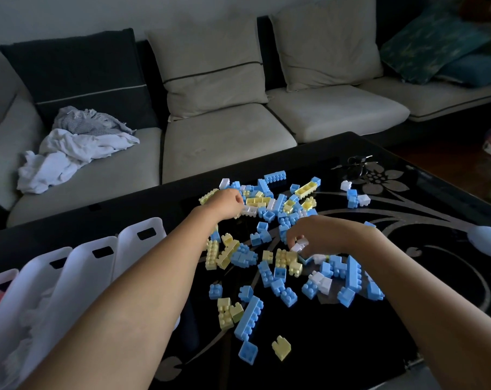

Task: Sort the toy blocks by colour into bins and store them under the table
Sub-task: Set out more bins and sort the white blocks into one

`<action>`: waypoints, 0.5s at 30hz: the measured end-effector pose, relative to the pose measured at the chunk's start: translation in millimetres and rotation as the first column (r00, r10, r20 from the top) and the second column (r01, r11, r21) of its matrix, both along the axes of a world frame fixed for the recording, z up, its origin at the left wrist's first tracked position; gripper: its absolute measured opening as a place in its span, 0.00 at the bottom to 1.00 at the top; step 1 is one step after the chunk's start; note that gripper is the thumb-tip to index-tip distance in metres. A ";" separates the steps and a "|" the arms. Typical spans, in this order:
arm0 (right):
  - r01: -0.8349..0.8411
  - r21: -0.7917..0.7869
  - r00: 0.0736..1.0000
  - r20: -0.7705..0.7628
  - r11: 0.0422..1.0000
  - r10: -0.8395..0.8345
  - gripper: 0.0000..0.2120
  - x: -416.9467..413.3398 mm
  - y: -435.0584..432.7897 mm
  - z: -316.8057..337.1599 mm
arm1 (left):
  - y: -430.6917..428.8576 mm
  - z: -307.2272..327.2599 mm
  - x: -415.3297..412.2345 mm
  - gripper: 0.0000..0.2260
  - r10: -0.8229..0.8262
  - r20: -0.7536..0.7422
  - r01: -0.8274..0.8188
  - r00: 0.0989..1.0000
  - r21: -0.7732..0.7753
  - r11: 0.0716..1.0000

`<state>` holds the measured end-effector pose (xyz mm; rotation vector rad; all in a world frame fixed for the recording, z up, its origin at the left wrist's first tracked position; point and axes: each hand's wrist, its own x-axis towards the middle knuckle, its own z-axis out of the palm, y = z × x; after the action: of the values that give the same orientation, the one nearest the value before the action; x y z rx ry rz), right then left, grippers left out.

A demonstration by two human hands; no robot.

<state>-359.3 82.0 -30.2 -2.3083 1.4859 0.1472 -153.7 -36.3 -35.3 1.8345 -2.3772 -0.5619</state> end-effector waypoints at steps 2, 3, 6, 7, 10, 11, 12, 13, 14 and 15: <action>0.011 -0.001 1.000 0.019 1.000 -0.011 0.13 -0.6 0.6 0.2 | 0.1 1.7 -2.9 0.05 -0.022 0.027 0.022 0.999 0.008 1.000; 0.022 -0.003 0.999 0.036 1.000 -0.022 0.13 -1.0 1.2 0.7 | -0.4 1.9 -4.6 0.06 -0.033 0.047 0.033 0.998 0.007 0.999; 0.074 -0.025 0.993 0.098 0.997 -0.072 0.13 -2.9 1.5 0.1 | -3.1 1.3 -10.6 0.14 -0.048 0.093 0.045 0.995 0.032 0.998; 0.094 -0.033 0.989 0.119 0.995 -0.090 0.13 -3.9 1.1 -0.8 | -3.4 1.9 -12.5 0.16 -0.046 0.096 0.041 0.994 0.045 0.998; 0.149 -0.039 0.972 0.190 0.988 -0.139 0.12 -7.1 0.2 -2.2 | -5.5 2.2 -14.9 0.17 -0.031 0.095 0.024 0.995 0.067 0.997; 0.163 -0.038 0.963 0.222 0.986 -0.151 0.12 -8.2 -0.4 -2.7 | -5.2 2.4 -15.6 0.16 -0.029 0.109 0.022 0.994 0.068 0.997; 0.177 -0.031 0.952 0.259 0.984 -0.163 0.11 -9.8 -1.7 -3.5 | -4.5 2.3 -16.4 0.15 -0.028 0.122 0.020 0.992 0.066 0.998; 0.191 -0.020 0.936 0.304 0.981 -0.176 0.11 -11.4 -3.4 -3.8 | -4.3 1.4 -17.1 0.15 -0.026 0.127 0.018 0.992 0.064 0.998; 0.205 -0.008 0.915 0.357 0.979 -0.189 0.10 -12.8 -5.6 -4.0 | -4.2 0.3 -17.7 0.16 -0.022 0.125 0.015 0.992 0.061 0.998; 0.219 0.006 0.886 0.417 0.976 -0.201 0.10 -14.3 -7.6 -3.0 | -3.9 -0.3 -18.3 0.17 -0.019 0.123 0.012 0.992 0.058 0.998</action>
<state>-373.6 74.4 -33.2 -2.0196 1.5024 -0.4162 -172.0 -40.2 -35.6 1.9296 -2.4802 -0.5388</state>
